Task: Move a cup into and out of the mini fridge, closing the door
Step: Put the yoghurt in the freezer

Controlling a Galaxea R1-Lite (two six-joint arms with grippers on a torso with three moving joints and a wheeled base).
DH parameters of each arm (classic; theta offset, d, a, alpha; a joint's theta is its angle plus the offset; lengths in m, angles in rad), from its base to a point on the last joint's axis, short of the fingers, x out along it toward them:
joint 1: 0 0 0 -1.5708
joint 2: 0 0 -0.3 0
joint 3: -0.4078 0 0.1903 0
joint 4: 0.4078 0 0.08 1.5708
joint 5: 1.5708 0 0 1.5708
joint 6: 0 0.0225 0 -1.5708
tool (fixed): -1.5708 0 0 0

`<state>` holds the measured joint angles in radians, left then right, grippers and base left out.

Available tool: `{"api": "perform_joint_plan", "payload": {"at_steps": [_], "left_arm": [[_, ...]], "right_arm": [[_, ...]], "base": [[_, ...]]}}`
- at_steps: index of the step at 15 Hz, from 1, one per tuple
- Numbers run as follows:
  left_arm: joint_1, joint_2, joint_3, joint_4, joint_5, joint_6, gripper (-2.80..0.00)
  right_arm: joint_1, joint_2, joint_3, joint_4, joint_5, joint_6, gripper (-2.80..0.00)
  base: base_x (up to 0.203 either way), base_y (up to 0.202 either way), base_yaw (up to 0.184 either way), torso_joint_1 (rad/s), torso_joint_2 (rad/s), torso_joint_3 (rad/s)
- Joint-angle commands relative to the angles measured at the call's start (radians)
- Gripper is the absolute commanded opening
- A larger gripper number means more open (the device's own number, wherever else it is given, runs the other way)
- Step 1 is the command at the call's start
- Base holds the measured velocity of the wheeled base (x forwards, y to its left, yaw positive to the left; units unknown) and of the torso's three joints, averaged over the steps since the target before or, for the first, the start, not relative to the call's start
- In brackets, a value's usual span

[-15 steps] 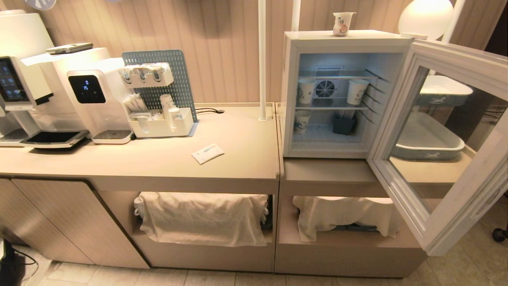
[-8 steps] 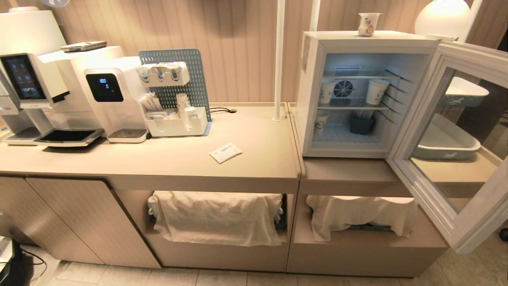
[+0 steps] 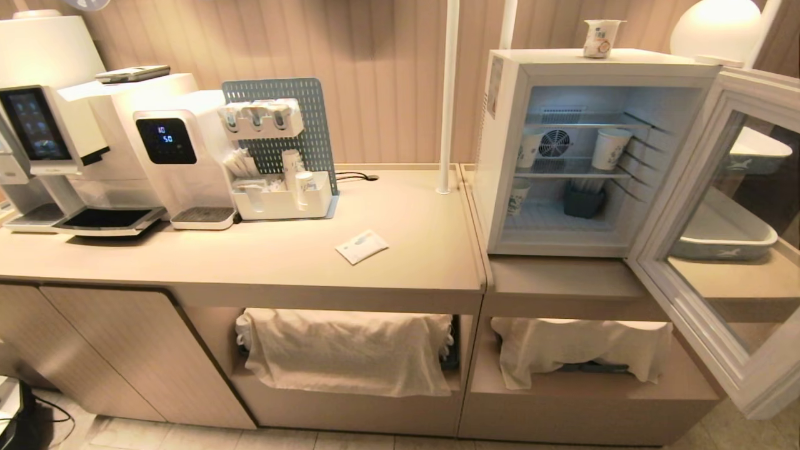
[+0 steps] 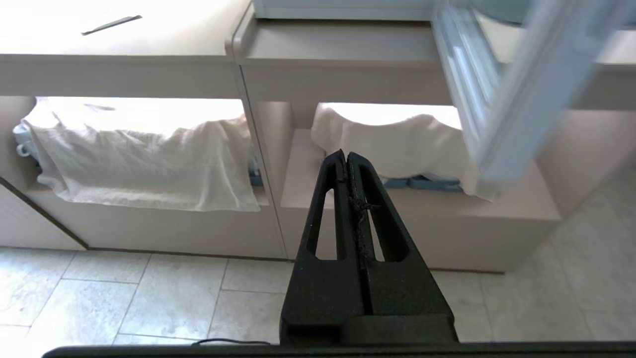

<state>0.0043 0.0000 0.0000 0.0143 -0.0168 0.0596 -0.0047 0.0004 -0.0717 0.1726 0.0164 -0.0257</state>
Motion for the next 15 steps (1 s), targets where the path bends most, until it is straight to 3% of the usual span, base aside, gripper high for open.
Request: {"api": "perform_joint_plan", "payload": {"at_steps": [1, 15], "left_arm": [[0.0, 0.002, 0.0, 0.0, 0.0, 0.0, -2.8], [0.0, 0.002, 0.0, 0.001, 0.0, -0.001, -2.8]], "right_arm": [[-0.001, 0.0, 0.0, 0.001, 0.0, 0.0, -2.8], [0.0, 0.0, 0.0, 0.002, 0.0, 0.0, -2.8]], "base": [[0.202, 0.0, -0.004, 0.002, 0.01, -0.001], [0.192, 0.0, 0.0, 0.004, 0.0, 0.003]]}}
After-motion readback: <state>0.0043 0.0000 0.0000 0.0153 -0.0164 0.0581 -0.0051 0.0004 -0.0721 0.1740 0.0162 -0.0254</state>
